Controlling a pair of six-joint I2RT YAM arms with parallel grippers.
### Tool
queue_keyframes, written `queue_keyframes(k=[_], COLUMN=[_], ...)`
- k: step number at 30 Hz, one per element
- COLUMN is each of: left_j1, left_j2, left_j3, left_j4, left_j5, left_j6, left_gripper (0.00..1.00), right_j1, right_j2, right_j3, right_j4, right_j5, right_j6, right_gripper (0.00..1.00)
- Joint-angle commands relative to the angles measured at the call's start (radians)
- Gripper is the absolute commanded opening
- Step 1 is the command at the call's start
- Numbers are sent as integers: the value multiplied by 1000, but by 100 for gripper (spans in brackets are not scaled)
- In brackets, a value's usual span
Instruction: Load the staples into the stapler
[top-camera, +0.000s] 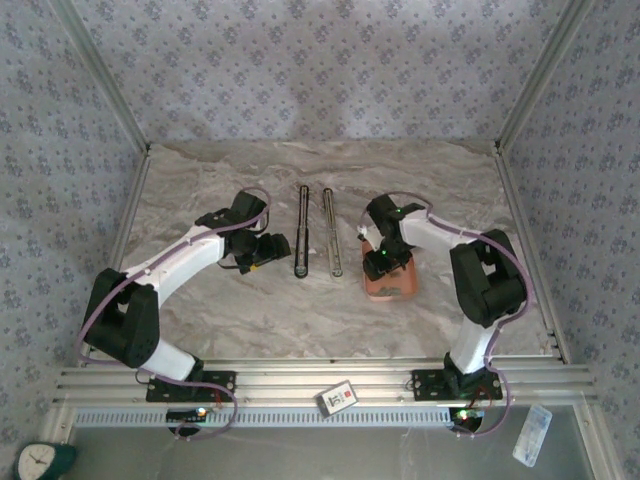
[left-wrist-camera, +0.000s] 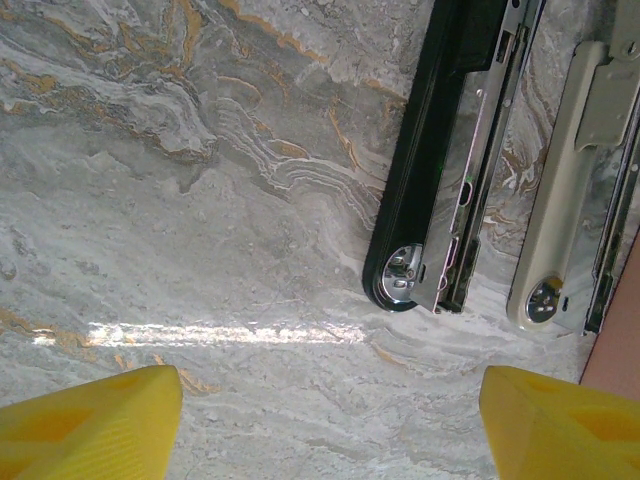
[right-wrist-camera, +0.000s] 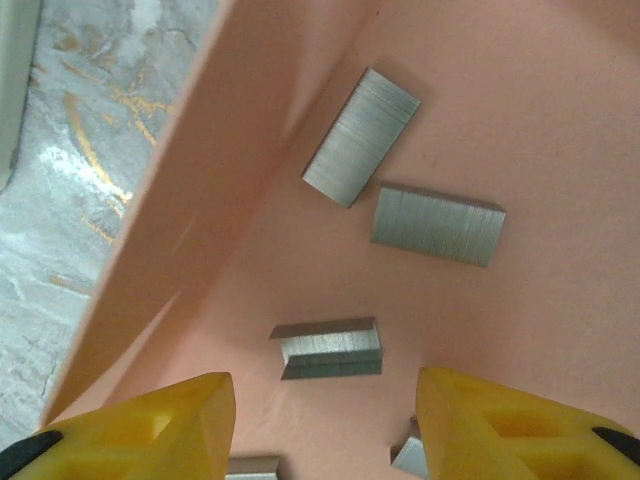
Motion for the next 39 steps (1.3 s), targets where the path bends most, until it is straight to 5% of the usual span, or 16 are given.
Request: queue_keyframes(k=[1,26,32,39], left_j1=[6,6,6,4], left_j2=[-2,-3,-8,1], left_j3=[-1,2,1,-3], left_j4=[-2,-5,-2,15], left_j5=[5,6,7,14], left_j6=[-13,-18,-20,-29], left_gripper=[78,78,78,78], right_j1=[4,-17,-61,-33], right_j2=[32,-100,-153,-109], right_j3=[24,-62,-55,15], right_j4=[12,70,10,-60], right_j5=[4,7,-27,-16], right_j6=[20,70,162,478], right_gripper=[51,26,33,40])
